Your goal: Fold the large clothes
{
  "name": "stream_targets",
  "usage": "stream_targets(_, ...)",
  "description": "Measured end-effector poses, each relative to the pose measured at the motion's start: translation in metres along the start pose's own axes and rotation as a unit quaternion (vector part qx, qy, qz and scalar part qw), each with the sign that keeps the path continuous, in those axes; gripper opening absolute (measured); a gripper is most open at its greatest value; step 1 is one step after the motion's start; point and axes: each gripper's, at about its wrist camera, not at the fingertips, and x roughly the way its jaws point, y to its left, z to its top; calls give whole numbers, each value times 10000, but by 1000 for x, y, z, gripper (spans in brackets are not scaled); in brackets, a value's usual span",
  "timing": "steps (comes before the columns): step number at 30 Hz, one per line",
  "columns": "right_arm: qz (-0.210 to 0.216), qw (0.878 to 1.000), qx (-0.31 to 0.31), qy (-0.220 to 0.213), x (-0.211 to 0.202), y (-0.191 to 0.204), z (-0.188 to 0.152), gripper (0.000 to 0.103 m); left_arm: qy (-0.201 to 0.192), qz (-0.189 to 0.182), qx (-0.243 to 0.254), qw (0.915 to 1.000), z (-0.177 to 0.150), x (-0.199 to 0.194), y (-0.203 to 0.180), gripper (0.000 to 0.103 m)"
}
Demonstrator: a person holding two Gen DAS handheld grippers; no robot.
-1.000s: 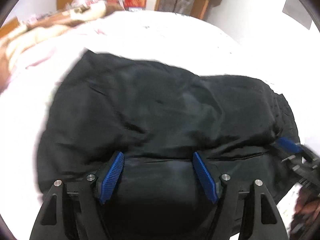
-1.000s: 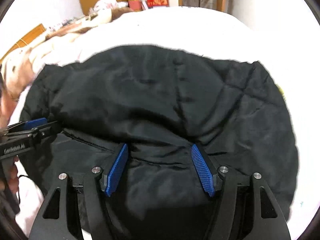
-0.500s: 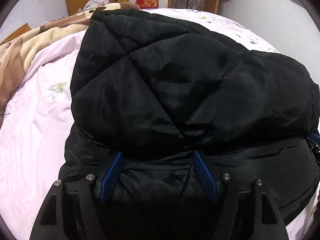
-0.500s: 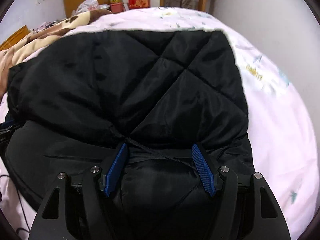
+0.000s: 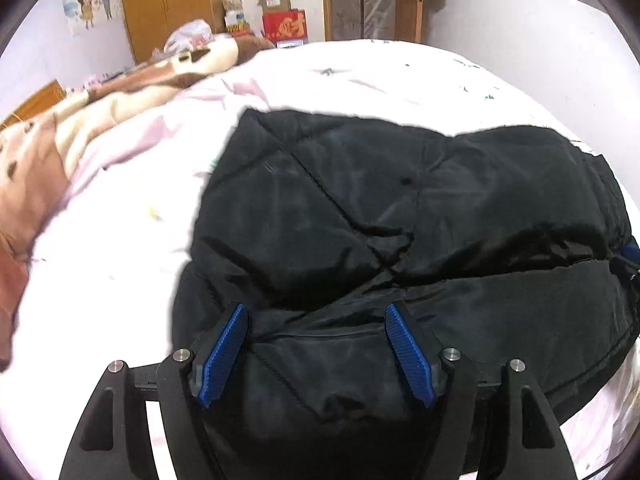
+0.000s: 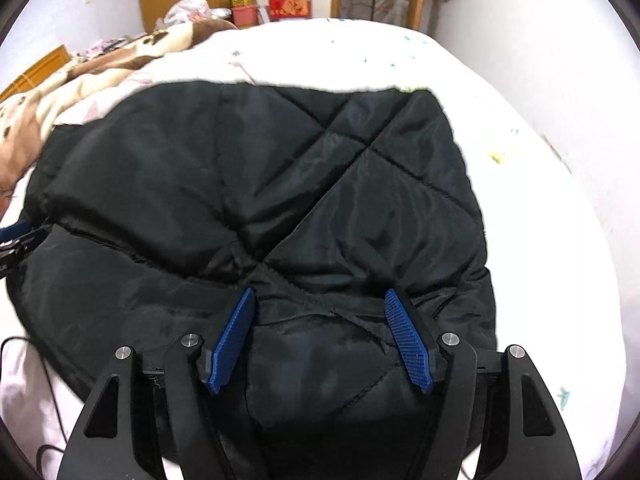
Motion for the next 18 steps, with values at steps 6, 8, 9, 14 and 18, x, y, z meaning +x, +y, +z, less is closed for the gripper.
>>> stream_targets(6,-134,9988,305,-353,-35,-16,1,68,-95,283,-77,9995,1,-4,20,72)
stream_targets(8,-404,9985,251,-256,-31,-18,0,68,-33,363,-82,9993,-3,5,22,72)
stream_targets(9,-524,9983,205,-161,-23,-18,-2,68,78,393,-138,9991,-6,10,25,72)
stream_targets(14,-392,9976,529,227,16,-25,-13,71,217,262,-309,9989,-9,17,28,74)
stream_targets(18,-243,9974,602,321,14,-32,-8,72,361,79,-341,9987,-5,17,32,77)
